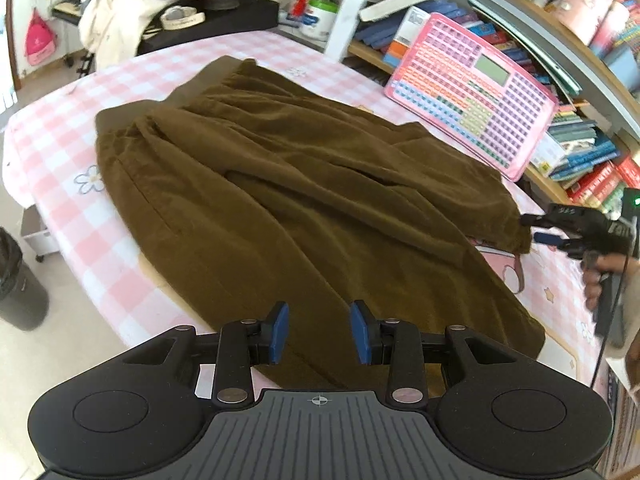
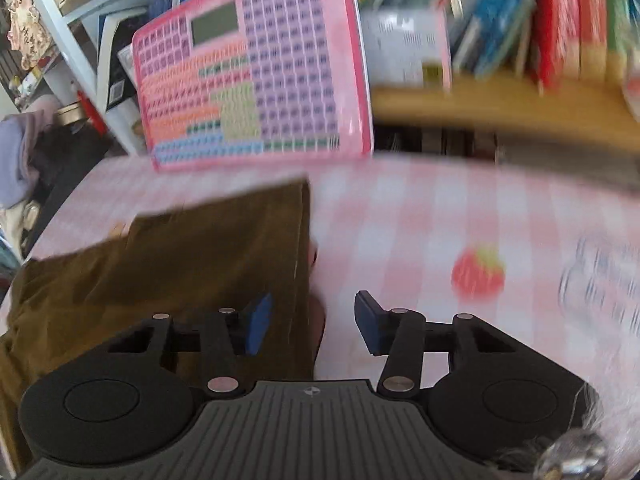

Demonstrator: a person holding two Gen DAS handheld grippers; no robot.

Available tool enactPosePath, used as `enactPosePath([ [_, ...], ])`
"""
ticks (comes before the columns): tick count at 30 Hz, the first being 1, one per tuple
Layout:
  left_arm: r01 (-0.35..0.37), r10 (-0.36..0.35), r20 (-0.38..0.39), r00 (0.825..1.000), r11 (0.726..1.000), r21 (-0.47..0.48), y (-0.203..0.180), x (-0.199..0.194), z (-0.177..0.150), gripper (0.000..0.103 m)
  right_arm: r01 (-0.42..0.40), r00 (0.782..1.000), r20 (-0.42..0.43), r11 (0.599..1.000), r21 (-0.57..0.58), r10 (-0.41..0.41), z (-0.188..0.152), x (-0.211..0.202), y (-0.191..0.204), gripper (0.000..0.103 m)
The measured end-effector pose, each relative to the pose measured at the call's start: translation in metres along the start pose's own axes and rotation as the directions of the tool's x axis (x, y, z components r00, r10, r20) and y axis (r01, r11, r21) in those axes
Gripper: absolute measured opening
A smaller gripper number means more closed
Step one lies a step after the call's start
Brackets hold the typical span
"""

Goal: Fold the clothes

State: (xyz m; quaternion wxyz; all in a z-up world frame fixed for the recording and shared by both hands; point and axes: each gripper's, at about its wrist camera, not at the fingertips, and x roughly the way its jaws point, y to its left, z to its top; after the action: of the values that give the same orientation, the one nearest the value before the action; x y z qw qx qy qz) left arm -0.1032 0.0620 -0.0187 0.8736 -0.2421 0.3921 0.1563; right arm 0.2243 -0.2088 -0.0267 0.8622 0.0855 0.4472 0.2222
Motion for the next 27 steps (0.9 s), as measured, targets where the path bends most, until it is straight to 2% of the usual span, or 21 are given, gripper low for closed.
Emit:
enactPosePath([
  [3, 0.009, -0.009, -0.001, 1.0, 1.0, 0.017, -0.003, 0.0, 0.0, 0.034, 0.011, 1.0, 0.009, 0.999, -0.04, -0.01, -0.018, 0.002, 0.012, 0.045],
  [5, 0.011, -0.011, 0.001, 1.0, 1.0, 0.016, -0.002, 0.0, 0.0, 0.034, 0.042, 0.999, 0.02, 0.992, -0.118, -0.04, -0.021, 0.003, 0.025, 0.035],
  [6, 0.012, -0.012, 0.003, 1.0, 1.0, 0.013, -0.002, -0.001, 0.0, 0.034, 0.058, 0.998, 0.023, 0.985, -0.162, -0.055, -0.021, 0.005, 0.032, 0.017],
  [7, 0.012, -0.012, 0.005, 1.0, 1.0, 0.011, -0.001, -0.001, 0.0, 0.034, 0.062, 0.998, 0.017, 0.976, -0.208, -0.059, -0.021, 0.006, 0.038, 0.015],
  [9, 0.008, -0.009, 0.014, 1.0, 1.0, 0.015, -0.002, -0.004, -0.001, 0.034, 0.044, 0.999, 0.003, 0.973, -0.226, -0.044, -0.016, -0.008, 0.043, 0.012],
  [10, 0.007, -0.008, 0.021, 1.0, 1.0, 0.014, -0.001, -0.006, -0.002, 0.034, -0.005, 1.0, 0.027, 0.985, -0.175, 0.01, -0.011, -0.024, 0.041, 0.012],
  [12, 0.008, -0.008, 0.022, 1.0, 1.0, -0.011, 0.004, -0.007, -0.003, 0.034, -0.047, 0.995, 0.088, 0.995, -0.087, 0.054, -0.003, -0.059, 0.036, 0.012],
  [15, 0.013, -0.012, 0.02, 1.0, 0.999, -0.05, 0.012, -0.005, -0.004, 0.034, 0.044, 0.999, 0.001, 0.987, -0.154, -0.045, -0.014, -0.056, 0.034, 0.014],
  [17, 0.018, -0.017, 0.02, 1.0, 0.999, -0.047, 0.012, -0.004, -0.004, 0.034, 0.106, 0.988, -0.084, 0.97, -0.218, -0.127, -0.027, -0.036, 0.032, 0.014],
  [18, 0.022, -0.021, 0.021, 1.0, 0.999, -0.039, 0.011, -0.005, -0.004, 0.034, 0.139, 0.982, -0.094, 0.964, -0.228, -0.164, -0.032, -0.03, 0.03, 0.017],
  [20, 0.025, -0.024, 0.025, 0.999, 0.999, -0.029, 0.01, -0.007, -0.004, 0.034, 0.171, 0.98, -0.063, 0.964, -0.204, -0.187, -0.036, -0.034, 0.027, 0.031],
  [22, 0.021, -0.02, 0.026, 0.999, 0.999, -0.035, 0.013, -0.009, -0.004, 0.034, 0.196, 0.979, -0.027, 0.965, -0.177, -0.204, -0.036, -0.042, 0.028, 0.032],
  [25, 0.013, -0.011, 0.032, 0.999, 0.998, -0.059, 0.018, -0.011, -0.004, 0.034, 0.151, 0.988, 0.026, 0.973, -0.175, -0.149, -0.037, -0.053, 0.037, 0.032],
  [27, 0.008, -0.006, 0.037, 0.999, 0.997, -0.071, 0.021, -0.012, -0.004, 0.034, 0.148, 0.989, 0.004, 0.968, -0.204, -0.151, -0.043, -0.045, 0.041, 0.03],
])
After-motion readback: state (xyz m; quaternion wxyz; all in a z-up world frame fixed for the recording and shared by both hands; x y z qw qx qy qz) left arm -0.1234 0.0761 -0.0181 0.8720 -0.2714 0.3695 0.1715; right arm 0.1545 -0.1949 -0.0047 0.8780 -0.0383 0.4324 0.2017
